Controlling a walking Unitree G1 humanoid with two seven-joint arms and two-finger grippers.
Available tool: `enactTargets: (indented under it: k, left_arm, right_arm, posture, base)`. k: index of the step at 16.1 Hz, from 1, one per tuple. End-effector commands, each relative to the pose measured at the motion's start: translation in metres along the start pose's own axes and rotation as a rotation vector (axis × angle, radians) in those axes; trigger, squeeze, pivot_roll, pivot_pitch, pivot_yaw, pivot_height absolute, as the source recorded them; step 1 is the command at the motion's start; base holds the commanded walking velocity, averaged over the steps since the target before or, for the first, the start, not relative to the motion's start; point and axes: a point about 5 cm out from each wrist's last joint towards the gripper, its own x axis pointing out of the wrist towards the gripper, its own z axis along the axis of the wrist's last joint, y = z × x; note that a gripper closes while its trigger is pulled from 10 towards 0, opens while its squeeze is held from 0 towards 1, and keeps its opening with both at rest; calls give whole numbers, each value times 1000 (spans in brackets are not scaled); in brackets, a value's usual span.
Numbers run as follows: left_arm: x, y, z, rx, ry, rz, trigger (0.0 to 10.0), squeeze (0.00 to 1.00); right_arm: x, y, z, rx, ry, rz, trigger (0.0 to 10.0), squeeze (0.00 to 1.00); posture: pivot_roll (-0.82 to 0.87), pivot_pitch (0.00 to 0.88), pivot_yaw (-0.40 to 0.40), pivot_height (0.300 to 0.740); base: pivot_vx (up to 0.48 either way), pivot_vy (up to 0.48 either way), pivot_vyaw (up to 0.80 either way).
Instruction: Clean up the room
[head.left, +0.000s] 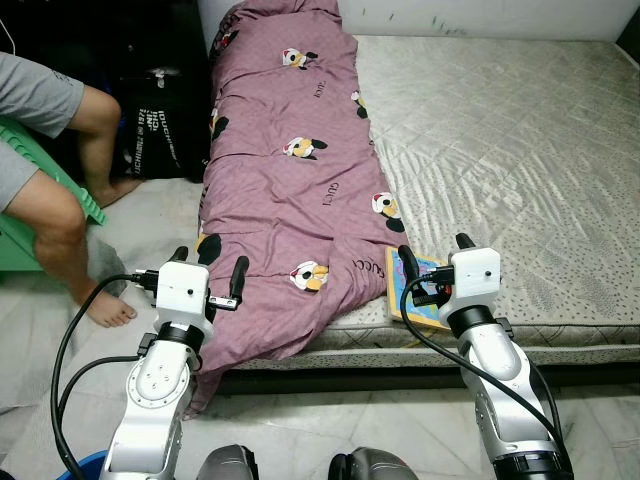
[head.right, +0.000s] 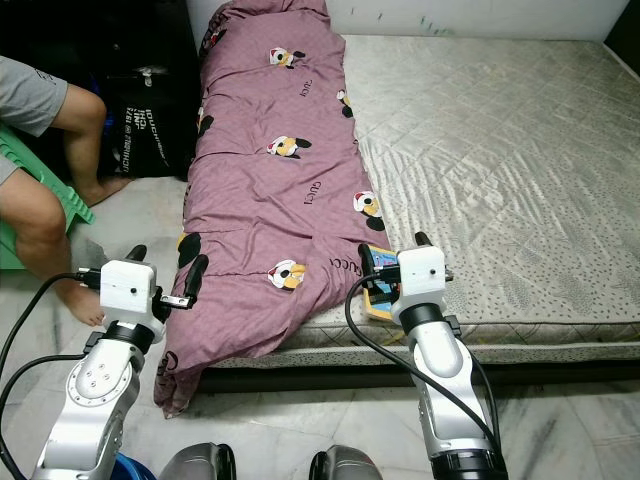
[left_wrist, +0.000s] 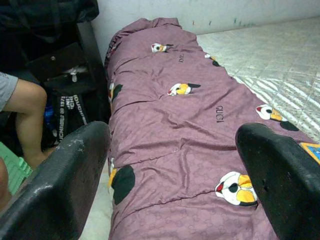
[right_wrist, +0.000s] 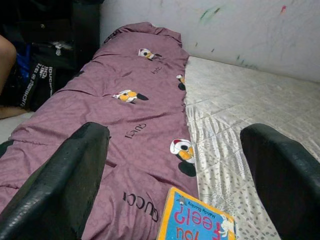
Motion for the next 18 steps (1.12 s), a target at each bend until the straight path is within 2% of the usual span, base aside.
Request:
enactTargets:
  k: [1, 13, 18]
  left_arm:
    - [0, -1, 3, 20, -13, -17, 10000, 0]
    - [3, -2, 3, 16, -16, -18, 10000, 0]
    - [3, -3, 3, -3, -19, -21, 10000, 0]
  right_arm:
    - [0, -2, 0, -1, 6, -12, 10000, 0]
    - [2, -3, -1, -7, 8, -12, 10000, 0]
    - [2, -4, -1, -10, 9, -12, 10000, 0]
  posture:
    - [-25, 110, -31, 740]
    - [-26, 106, -34, 740]
    - [-30, 107, -36, 740]
  base:
    - [0, -349, 0]
    - [0, -342, 0]
    - [0, 0, 0]
